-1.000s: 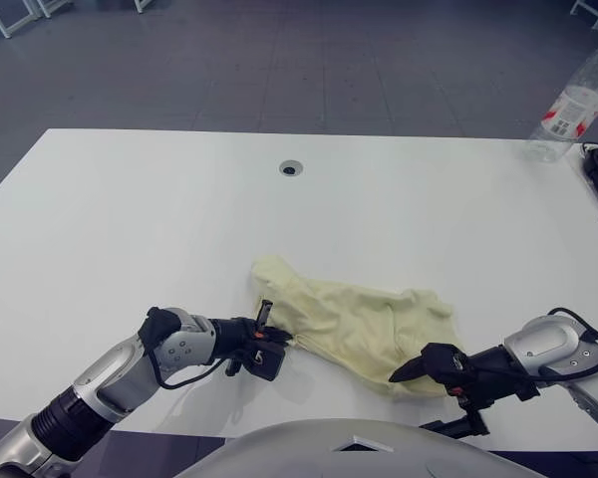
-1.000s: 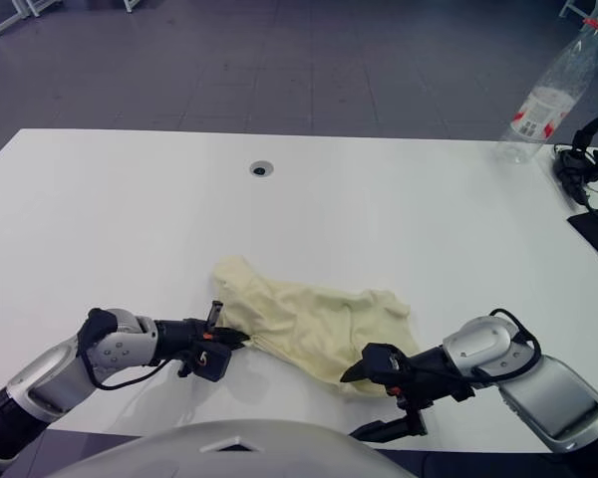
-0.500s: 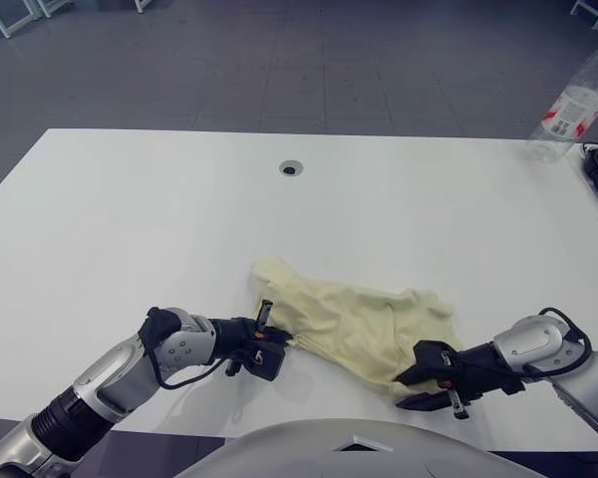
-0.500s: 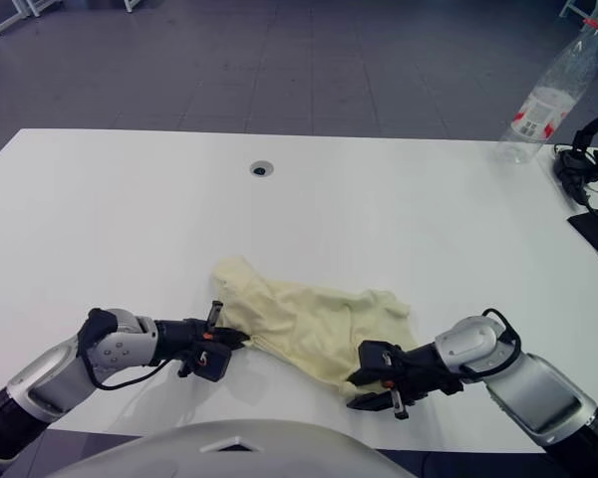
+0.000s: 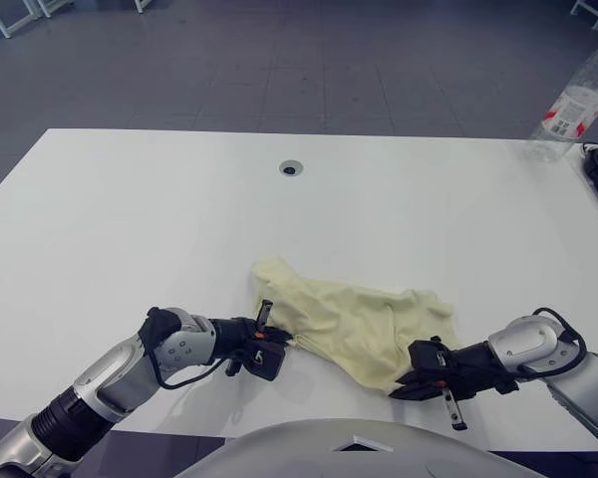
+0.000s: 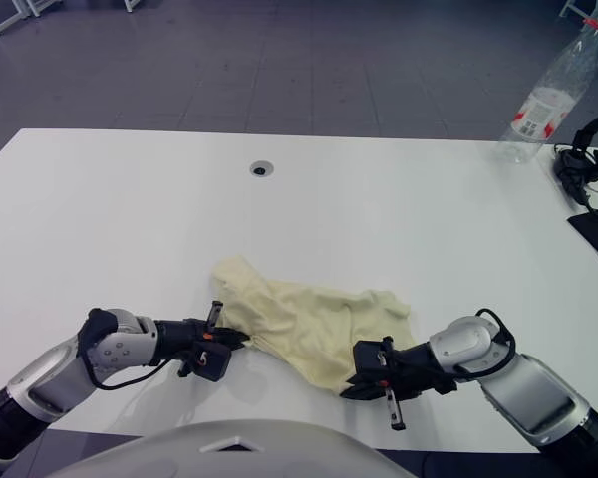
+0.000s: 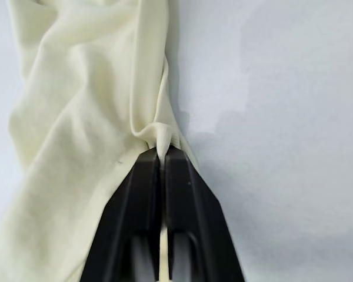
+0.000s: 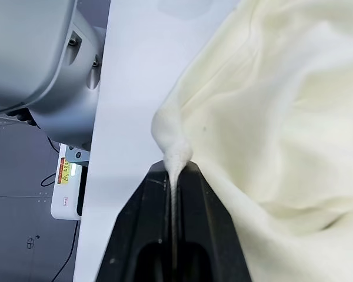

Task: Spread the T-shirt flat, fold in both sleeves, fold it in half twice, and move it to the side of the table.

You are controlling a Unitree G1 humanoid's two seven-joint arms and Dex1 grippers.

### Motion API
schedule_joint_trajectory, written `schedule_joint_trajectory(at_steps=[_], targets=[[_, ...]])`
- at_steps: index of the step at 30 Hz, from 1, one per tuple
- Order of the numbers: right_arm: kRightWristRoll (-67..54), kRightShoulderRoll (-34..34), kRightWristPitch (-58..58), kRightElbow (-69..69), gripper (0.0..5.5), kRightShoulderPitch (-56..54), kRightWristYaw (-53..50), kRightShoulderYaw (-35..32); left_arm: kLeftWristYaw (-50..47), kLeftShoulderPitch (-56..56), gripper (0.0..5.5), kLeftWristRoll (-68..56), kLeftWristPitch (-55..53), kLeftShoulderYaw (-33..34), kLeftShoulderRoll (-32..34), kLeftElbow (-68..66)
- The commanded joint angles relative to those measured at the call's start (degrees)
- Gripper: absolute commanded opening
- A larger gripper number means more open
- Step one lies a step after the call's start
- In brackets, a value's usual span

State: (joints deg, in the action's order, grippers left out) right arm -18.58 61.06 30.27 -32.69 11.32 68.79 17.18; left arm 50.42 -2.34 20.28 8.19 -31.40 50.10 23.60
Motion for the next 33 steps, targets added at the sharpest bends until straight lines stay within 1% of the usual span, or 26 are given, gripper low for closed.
schedule_joint_trajectory(at_steps=[1, 3, 6, 8, 10, 13, 17, 21, 25, 29, 33], targets=[[-0.5, 0.4, -2.9, -0.3, 0.03, 0.7, -0.9, -4.1, 3.9, -4.6, 0.00, 3.4, -5.7, -2.4, 1.5, -5.3], [-1.0, 0.6, -4.8, -0.2, 0.03, 1.9, -1.1, -6.8, 4.4, -5.0, 0.00, -0.5, -6.5, -0.5, 1.8, -3.2], [-4.0, 0.0, -7.2, 0.5, 0.03, 2.3, -0.6, -13.1, 4.9, -4.8, 0.00, -8.8, -8.2, 4.2, 2.0, 1.5], [-6.2, 0.0, -7.2, 0.6, 0.03, 2.3, -0.3, -16.6, 5.8, -4.5, 0.00, -13.3, -8.5, 6.8, 2.1, 3.6], [-8.8, 0.7, -6.0, 0.6, 0.03, 1.9, 0.6, -19.3, 6.9, -5.7, 0.00, -18.7, -9.4, 10.7, 3.0, 6.5], [-9.4, 3.4, -6.6, -0.9, 0.03, 5.4, 4.3, -21.4, 9.1, -11.1, 0.00, -27.0, -10.5, 16.2, 5.6, 12.8], [-6.8, 5.7, -8.7, -2.5, 0.03, 11.1, 6.7, -22.6, 12.0, -17.3, 0.00, -35.6, -11.7, 20.0, 8.1, 19.3], [-4.1, 5.7, -10.2, -3.3, 0.03, 12.4, 6.6, -20.8, 11.9, -18.3, 0.00, -39.1, -12.4, 21.2, 7.4, 22.2], [-3.7, 5.9, -10.8, -4.8, 0.03, 13.1, 6.9, -20.9, 11.6, -18.6, 0.00, -41.8, -13.4, 21.7, 7.0, 24.5], [-1.5, 6.2, -11.6, -4.5, 0.03, 13.9, 6.8, -19.8, 11.9, -20.3, 0.00, -35.9, -13.6, 18.2, 8.4, 22.4], [5.1, 5.9, -9.1, -2.4, 0.03, 11.3, 4.3, -12.6, 11.7, -18.9, 0.00, -25.8, -13.9, 10.8, 7.3, 15.8]])
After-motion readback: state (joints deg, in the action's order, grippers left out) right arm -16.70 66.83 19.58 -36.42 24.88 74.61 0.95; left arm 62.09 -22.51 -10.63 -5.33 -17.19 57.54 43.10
